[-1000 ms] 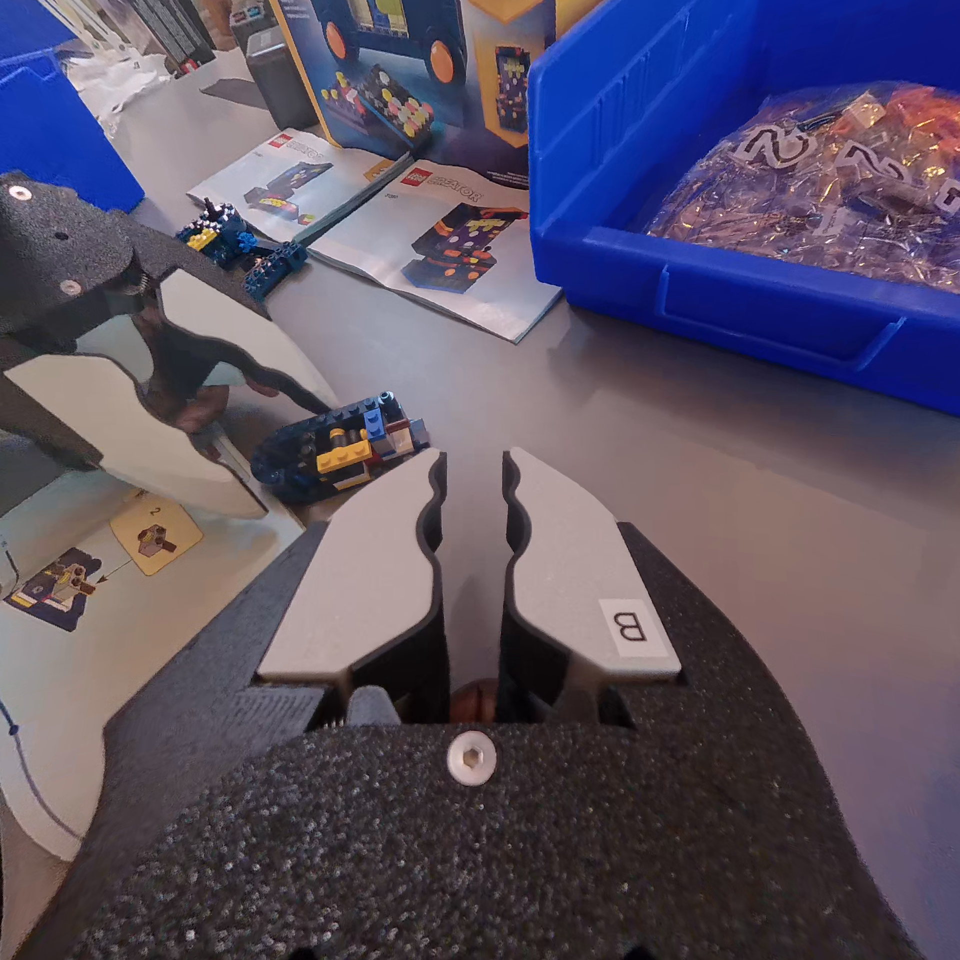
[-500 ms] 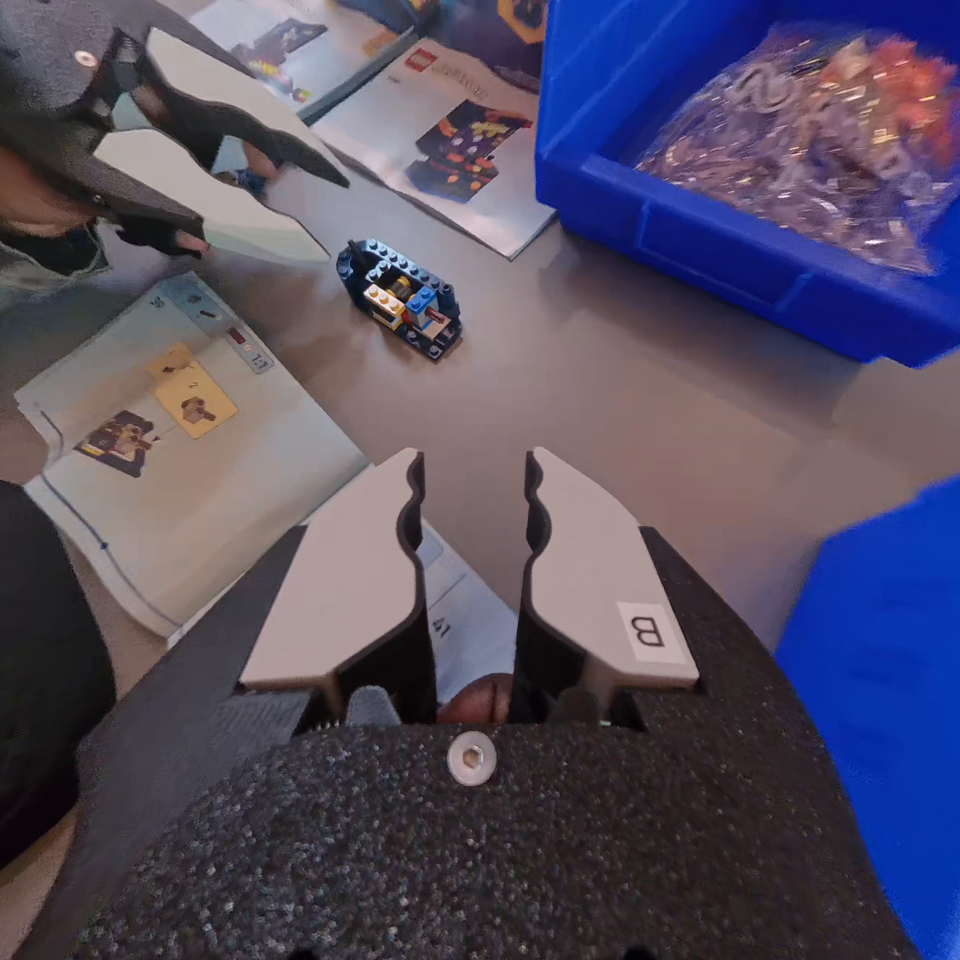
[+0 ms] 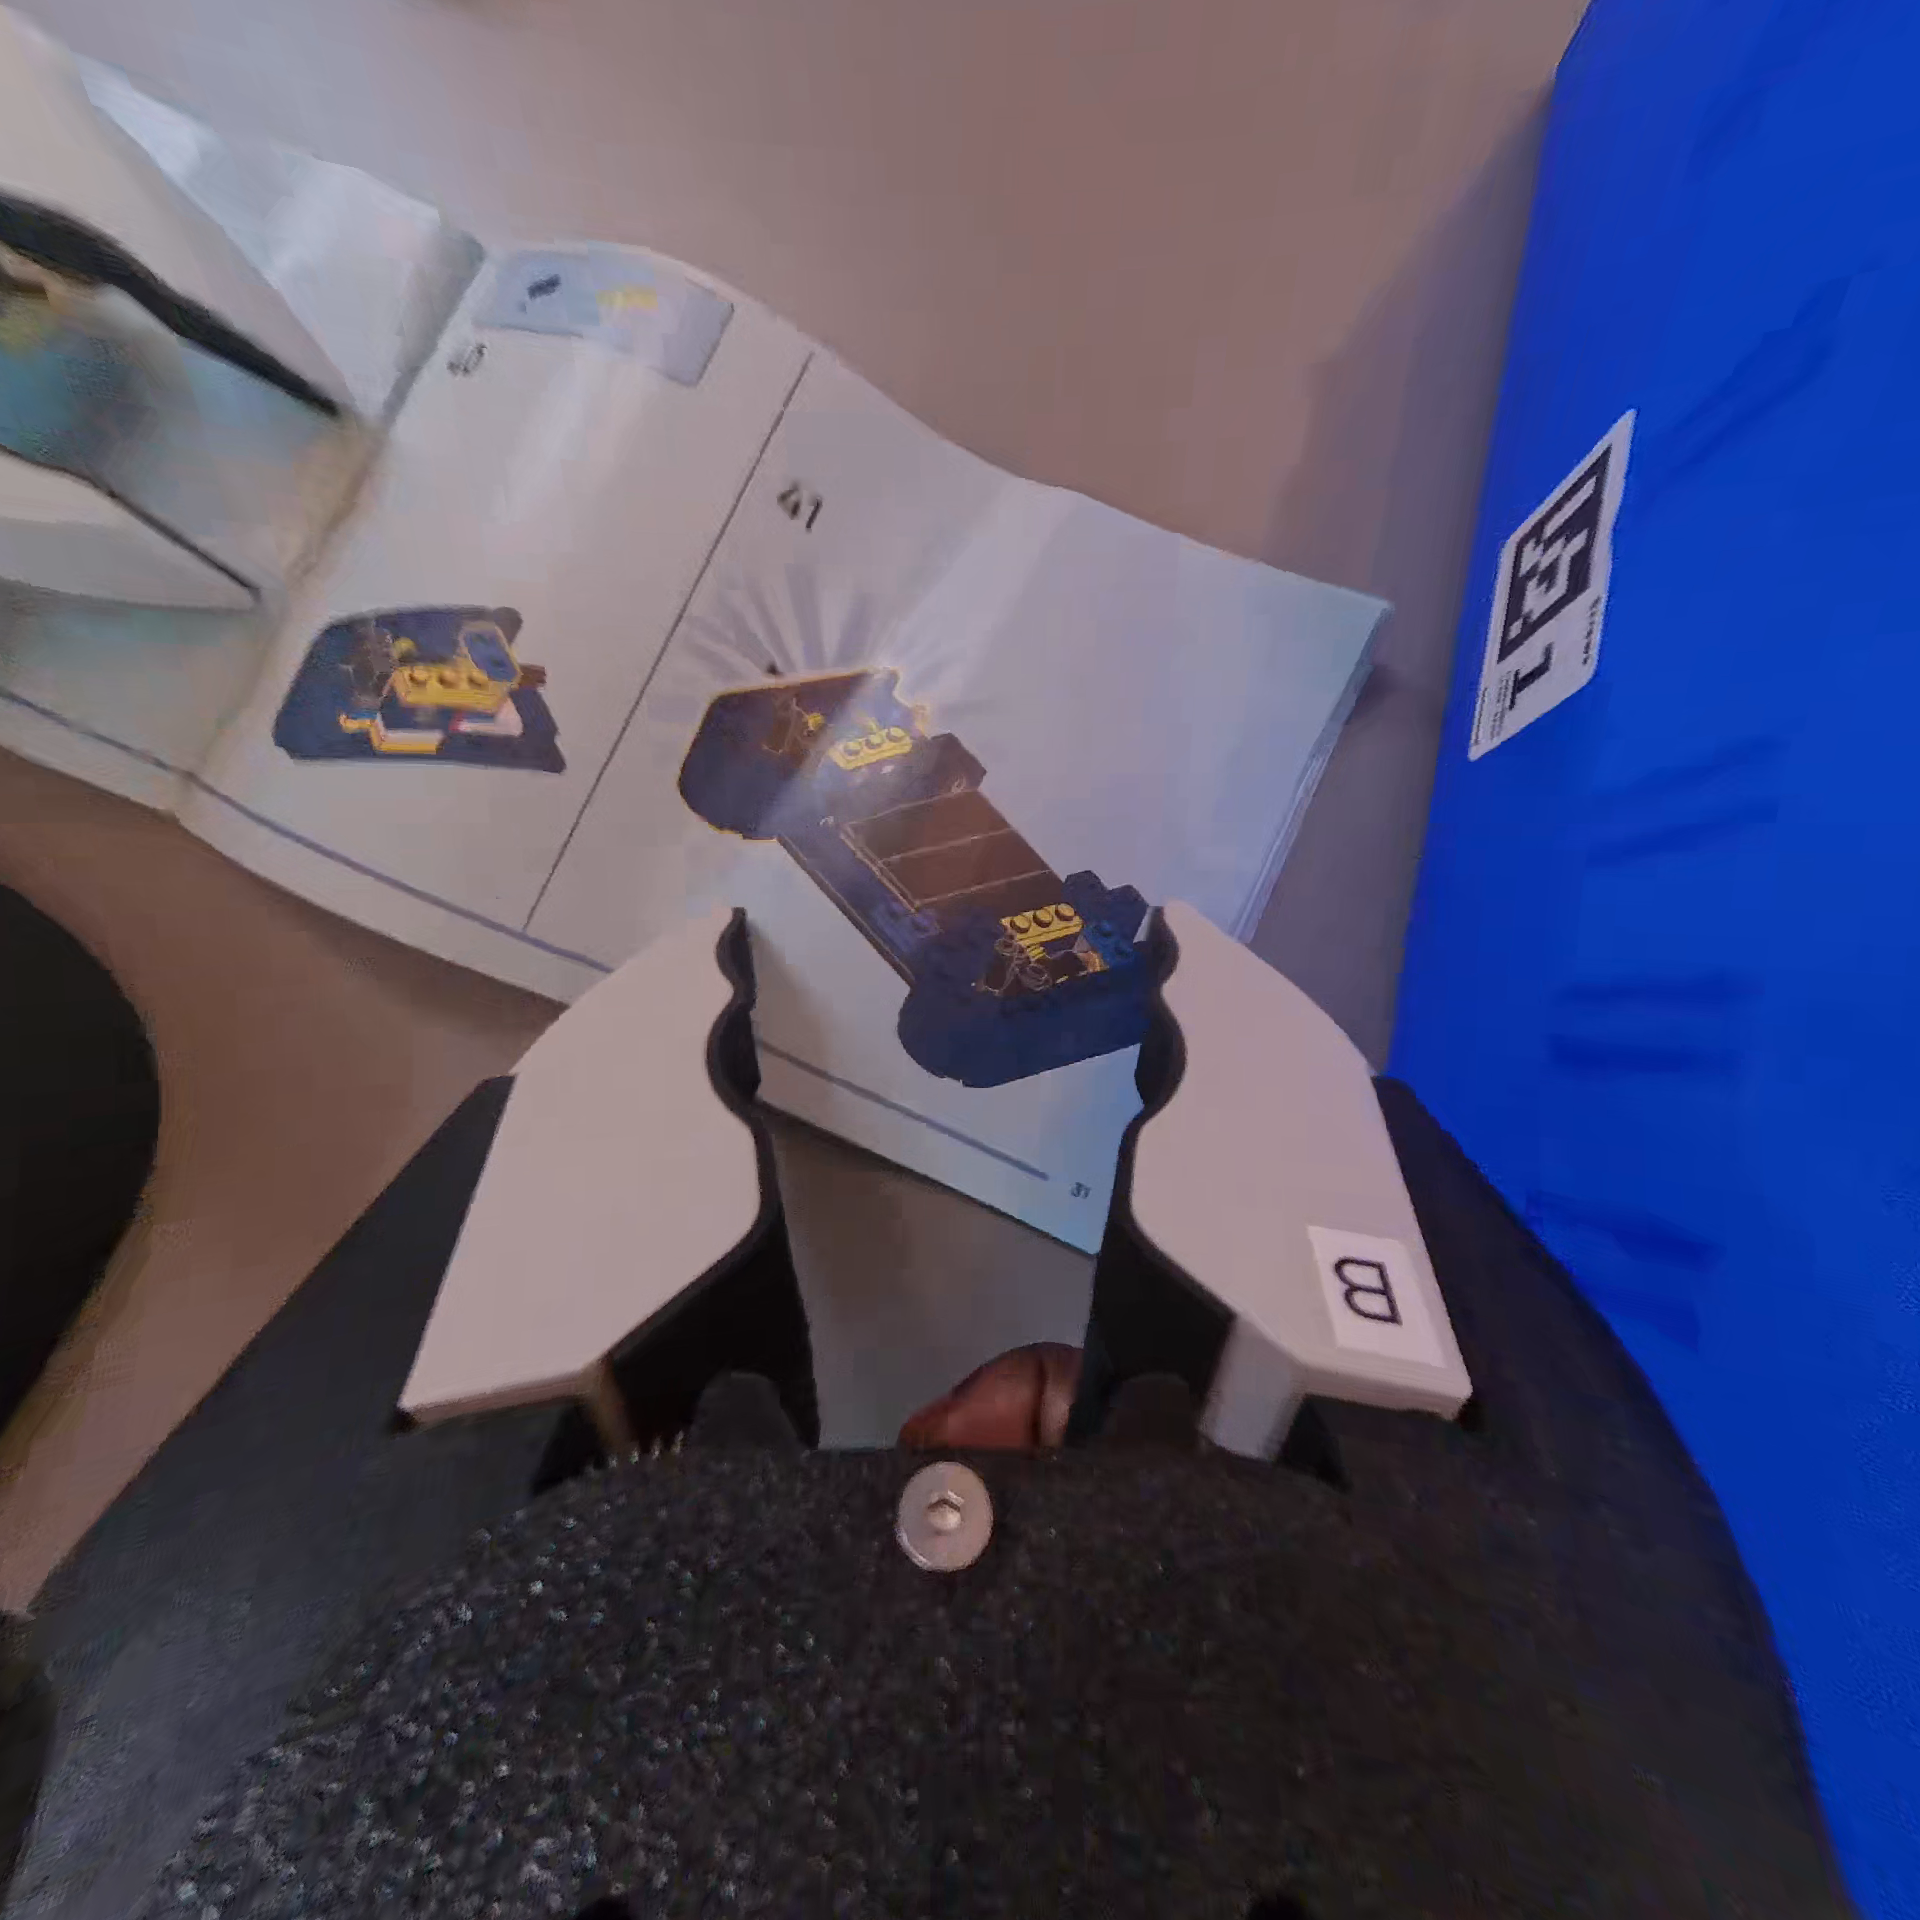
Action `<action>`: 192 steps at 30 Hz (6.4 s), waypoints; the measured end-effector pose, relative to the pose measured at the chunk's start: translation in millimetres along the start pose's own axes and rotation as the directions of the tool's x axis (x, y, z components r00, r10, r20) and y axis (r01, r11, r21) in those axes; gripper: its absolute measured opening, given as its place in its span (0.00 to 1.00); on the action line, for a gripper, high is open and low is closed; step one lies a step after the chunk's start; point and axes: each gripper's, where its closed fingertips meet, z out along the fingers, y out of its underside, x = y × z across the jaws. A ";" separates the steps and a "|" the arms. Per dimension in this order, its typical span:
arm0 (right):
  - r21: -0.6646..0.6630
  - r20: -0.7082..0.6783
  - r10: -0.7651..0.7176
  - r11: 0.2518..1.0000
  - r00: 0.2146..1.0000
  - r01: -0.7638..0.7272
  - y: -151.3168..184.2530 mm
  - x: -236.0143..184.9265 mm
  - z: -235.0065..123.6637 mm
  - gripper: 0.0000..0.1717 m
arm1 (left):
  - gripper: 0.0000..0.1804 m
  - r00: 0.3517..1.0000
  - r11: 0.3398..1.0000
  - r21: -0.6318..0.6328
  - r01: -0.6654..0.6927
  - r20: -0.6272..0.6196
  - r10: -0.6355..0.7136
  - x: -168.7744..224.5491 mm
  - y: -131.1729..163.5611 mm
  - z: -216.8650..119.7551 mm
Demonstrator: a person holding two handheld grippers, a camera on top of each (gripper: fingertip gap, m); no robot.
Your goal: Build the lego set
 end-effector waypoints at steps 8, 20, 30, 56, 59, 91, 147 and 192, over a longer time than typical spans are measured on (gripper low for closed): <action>0.021 -0.008 -0.099 0.995 0.995 0.099 -7.7 -17.6 5.9 0.11 | 0.19 1.000 1.000 -0.018 0.021 0.000 -0.021 -1.6 3.2 0.8; -0.030 0.024 -0.104 0.994 0.994 0.105 -1.2 -13.9 3.1 0.46 | 0.20 1.000 0.999 -0.020 0.026 -0.016 -0.027 -0.4 3.7 0.7; -0.006 0.041 -0.103 0.995 0.994 0.103 -0.5 -17.4 2.8 0.44 | 0.21 0.999 1.000 -0.019 0.023 -0.032 -0.023 1.1 4.4 -1.0; 0.145 0.179 -0.326 0.942 0.928 0.303 -22.0 -93.1 18.7 0.19 | 0.12 0.993 0.999 -0.025 0.022 0.115 -0.019 -0.2 57.5 -62.1; 0.159 0.198 -0.325 0.942 0.925 0.297 -17.9 -92.6 15.3 0.19 | 0.12 0.998 0.999 -0.025 0.040 0.046 -0.039 11.8 56.3 -60.1; 0.385 0.560 -0.803 0.471 0.205 0.794 -241.7 -306.3 176.3 0.44 | 0.19 0.956 0.780 0.553 -0.292 0.181 0.230 38.9 -32.8 -126.3; 0.168 0.535 -0.381 0.923 0.754 0.348 -147.3 -55.2 63.4 0.36 | 0.18 0.952 0.840 0.471 -0.269 0.264 0.157 9.5 -18.1 -114.1; 0.358 0.428 -0.690 0.722 0.583 0.592 -184.0 -110.5 115.7 0.42 | 0.22 0.954 0.896 0.385 -0.220 0.277 0.115 -8.9 -3.8 -110.1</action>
